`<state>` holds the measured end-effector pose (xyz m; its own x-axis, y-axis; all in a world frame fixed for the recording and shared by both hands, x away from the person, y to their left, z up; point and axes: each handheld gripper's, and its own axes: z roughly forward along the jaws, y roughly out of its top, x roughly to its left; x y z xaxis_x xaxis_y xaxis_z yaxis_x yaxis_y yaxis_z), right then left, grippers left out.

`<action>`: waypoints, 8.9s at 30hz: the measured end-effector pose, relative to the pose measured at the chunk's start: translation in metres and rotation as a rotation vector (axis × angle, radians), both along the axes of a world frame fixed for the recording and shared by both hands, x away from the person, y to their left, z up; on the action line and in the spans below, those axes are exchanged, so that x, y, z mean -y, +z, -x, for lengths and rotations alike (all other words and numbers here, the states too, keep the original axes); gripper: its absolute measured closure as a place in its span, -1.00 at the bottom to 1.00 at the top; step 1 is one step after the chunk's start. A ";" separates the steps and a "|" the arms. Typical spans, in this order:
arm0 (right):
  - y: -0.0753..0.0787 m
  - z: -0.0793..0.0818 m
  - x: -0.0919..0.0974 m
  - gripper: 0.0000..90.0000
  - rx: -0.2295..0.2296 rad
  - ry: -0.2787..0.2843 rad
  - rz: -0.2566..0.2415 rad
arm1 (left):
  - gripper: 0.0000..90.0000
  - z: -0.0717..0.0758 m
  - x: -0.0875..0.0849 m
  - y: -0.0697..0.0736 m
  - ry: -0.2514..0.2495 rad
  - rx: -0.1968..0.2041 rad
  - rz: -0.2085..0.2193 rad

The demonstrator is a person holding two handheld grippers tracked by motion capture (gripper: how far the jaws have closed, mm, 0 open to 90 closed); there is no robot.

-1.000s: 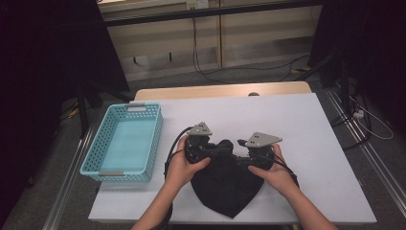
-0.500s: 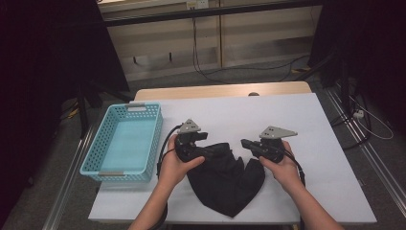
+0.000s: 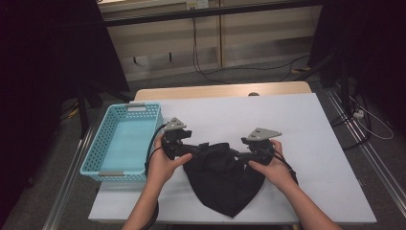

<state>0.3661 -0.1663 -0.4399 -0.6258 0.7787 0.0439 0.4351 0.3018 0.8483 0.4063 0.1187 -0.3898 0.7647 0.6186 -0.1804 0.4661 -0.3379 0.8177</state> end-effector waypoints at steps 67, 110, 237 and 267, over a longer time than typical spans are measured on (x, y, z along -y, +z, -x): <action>0.009 -0.015 0.058 1.00 0.023 -0.189 -0.031 | 0.98 0.019 0.056 -0.055 -0.198 -0.189 -0.117; -0.019 -0.008 0.024 0.90 -0.165 -0.032 0.058 | 0.99 -0.001 -0.019 -0.012 0.045 -0.132 -0.072; -0.006 -0.015 0.054 1.00 -0.111 -0.181 0.106 | 0.89 -0.018 -0.047 -0.009 0.250 -0.066 0.025; -0.006 -0.024 0.048 1.00 -0.140 -0.158 0.023 | 0.89 -0.016 -0.048 -0.008 0.243 -0.050 0.036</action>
